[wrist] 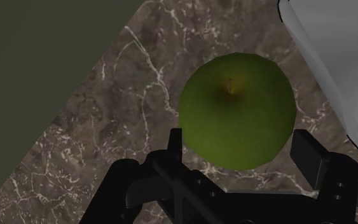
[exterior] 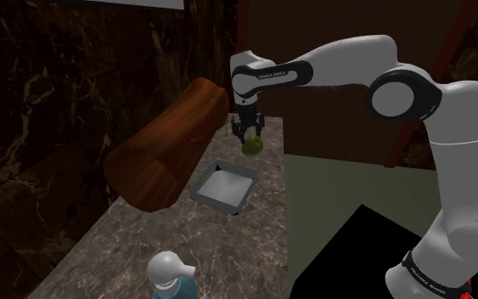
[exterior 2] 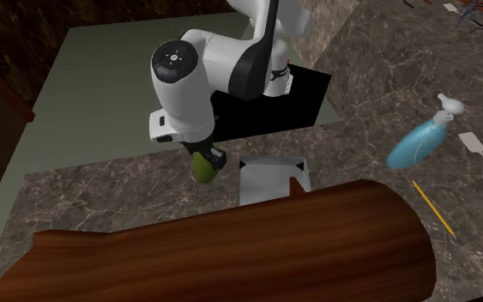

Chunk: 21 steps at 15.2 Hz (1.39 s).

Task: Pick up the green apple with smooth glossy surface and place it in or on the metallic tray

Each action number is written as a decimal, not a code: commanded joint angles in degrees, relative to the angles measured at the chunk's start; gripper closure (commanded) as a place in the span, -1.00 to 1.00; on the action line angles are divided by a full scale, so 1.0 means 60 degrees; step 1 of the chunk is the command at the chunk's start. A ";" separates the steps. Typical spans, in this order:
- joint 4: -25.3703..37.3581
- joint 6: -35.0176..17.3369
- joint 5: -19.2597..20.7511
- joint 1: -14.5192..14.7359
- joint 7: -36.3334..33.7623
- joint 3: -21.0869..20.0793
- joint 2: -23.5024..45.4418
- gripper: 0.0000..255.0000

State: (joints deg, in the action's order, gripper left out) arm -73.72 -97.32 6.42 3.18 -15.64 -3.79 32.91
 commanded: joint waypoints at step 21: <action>0.2188 0.2293 -0.0047 0.1062 -0.1110 -0.0334 -0.0017 1.00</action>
State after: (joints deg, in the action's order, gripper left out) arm -61.42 -84.22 6.13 8.51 -20.98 -5.46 32.53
